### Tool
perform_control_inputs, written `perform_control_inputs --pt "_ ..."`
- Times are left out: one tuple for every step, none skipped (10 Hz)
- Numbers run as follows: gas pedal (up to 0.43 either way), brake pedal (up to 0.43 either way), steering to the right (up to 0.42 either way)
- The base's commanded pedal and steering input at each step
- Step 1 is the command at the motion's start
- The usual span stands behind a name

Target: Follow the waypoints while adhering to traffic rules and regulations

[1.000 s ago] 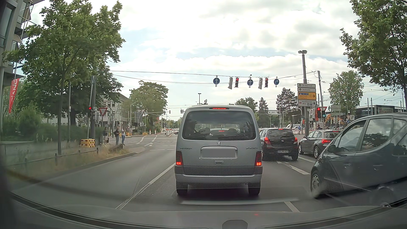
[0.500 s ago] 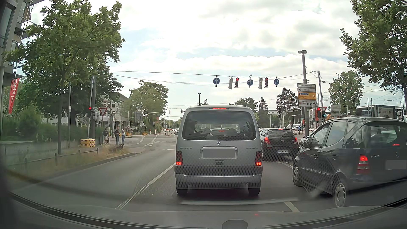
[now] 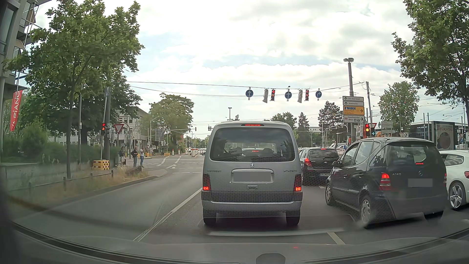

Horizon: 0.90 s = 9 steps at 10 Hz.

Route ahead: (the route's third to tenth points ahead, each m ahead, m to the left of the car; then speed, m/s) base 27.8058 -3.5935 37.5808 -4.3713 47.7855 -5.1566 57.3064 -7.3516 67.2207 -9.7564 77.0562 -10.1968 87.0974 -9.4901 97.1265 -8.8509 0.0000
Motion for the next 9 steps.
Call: perform_control_inputs --pt "0.0 0.256 0.005" --pt "0.0 0.256 0.005" --pt "0.0 0.256 0.005" --pt "0.0 0.256 0.005" --pt "0.0 0.256 0.005" --pt "0.0 0.256 0.005" --pt "0.0 0.256 0.005" --pt "0.0 0.256 0.005" --pt "0.0 0.256 0.005"
